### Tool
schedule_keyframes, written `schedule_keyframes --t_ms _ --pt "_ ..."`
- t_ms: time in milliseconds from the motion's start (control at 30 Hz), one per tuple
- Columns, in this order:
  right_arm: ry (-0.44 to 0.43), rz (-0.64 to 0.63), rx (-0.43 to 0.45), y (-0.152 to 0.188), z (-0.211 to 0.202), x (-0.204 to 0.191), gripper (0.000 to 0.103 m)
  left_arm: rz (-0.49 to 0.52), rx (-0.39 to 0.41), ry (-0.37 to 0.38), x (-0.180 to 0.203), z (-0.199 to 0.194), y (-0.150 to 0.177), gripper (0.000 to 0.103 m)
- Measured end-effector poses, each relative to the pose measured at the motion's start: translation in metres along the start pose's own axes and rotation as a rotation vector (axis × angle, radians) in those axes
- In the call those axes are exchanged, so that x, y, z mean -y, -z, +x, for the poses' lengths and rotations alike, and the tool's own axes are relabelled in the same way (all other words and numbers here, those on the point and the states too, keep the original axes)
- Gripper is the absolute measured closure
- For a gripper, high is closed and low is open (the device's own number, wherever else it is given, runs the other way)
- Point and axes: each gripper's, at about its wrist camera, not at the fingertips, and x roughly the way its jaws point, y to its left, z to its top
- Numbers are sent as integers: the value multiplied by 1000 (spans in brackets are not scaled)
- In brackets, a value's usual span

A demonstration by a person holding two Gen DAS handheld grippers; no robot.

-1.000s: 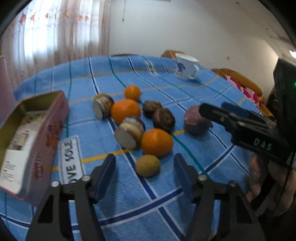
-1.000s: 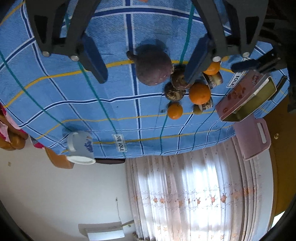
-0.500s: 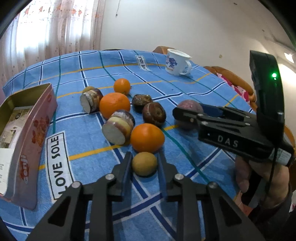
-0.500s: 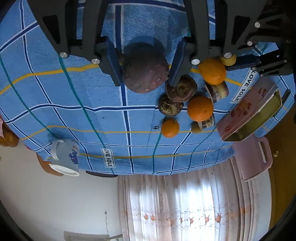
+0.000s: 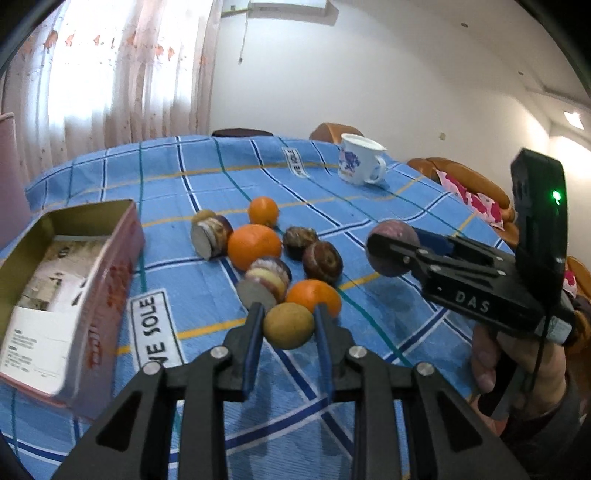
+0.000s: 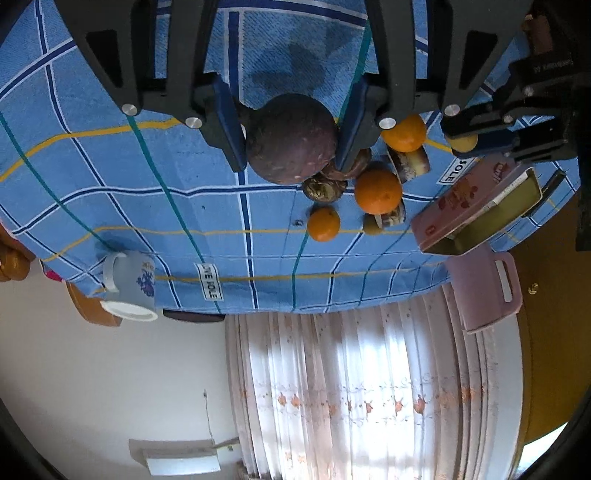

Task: Organize fruits
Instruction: 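Grasp the small brown kiwi with the left tool while the right tool grasps the purple fruit, then carry the kiwi and purple fruit with both tools over the tin box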

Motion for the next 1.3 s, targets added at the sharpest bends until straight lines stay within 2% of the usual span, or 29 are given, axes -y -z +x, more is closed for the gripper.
schedule_keyframes --t_ms 400,933,1300 --pt "-16 -10 78 1 -12 0 52 -4 80 -80 -10 -12 -7 75" --pt "-39 -42 135 3 -20 -11 52 18 158 -150 -15 -24 -10 75" --pt "-66 -72 180 -12 -29 -27 52 36 193 -190 -19 -34 -14 75"
